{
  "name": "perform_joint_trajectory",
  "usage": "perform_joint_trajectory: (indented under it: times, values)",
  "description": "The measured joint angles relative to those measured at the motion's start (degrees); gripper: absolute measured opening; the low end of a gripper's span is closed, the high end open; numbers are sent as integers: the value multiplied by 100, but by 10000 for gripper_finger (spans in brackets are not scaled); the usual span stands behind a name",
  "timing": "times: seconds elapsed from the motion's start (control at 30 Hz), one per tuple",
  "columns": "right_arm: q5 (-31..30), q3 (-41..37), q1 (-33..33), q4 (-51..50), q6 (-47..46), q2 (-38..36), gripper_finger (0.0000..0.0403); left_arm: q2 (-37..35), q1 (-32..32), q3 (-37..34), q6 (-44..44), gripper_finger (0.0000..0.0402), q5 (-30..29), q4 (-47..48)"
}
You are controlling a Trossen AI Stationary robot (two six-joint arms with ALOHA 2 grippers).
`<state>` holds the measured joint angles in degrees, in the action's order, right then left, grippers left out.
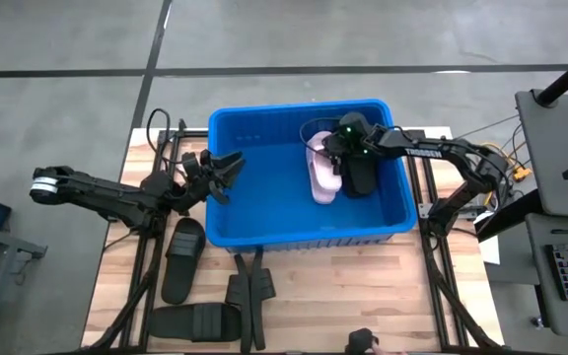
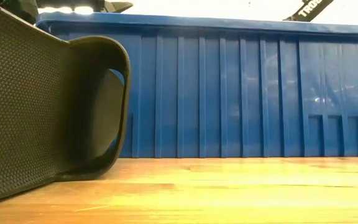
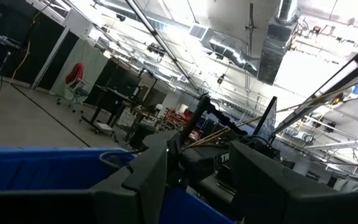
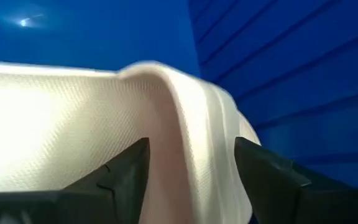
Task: Pick and place slides into bin
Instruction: Put the pink slide into the blue bin, then put the black slide into the blue bin
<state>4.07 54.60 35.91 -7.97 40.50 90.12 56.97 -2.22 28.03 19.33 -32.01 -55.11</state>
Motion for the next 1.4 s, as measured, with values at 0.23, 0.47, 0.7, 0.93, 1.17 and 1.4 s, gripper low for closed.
perform_joint_trajectory:
  times: [0.23, 0.47, 0.7, 0.93, 1.17, 1.4]
  values:
    - [28, 903, -3, -1613, -3, -12, 250, -4, 0, 0, -2, 160, 0, 9]
    - [35, 1740, -1, -2634, -1144, -10, 260, 0, 0, 0, -2, 160, 1, 4]
    - [509, 2216, -1, -2526, -1869, -55, 236, -2, -4, 0, -4, 160, 42, 7]
    - [1715, 2370, -241, -2402, -2582, -415, 205, -41, -17, 2, 686, 160, 654, 4]
    - [1233, 2274, -1156, -1988, -3332, -1451, 179, -50, -33, 86, 907, 160, 1363, 0]
    - [-1277, 2268, -2783, -1923, -3984, -2498, 162, -37, -131, 388, 903, 160, 1946, -3]
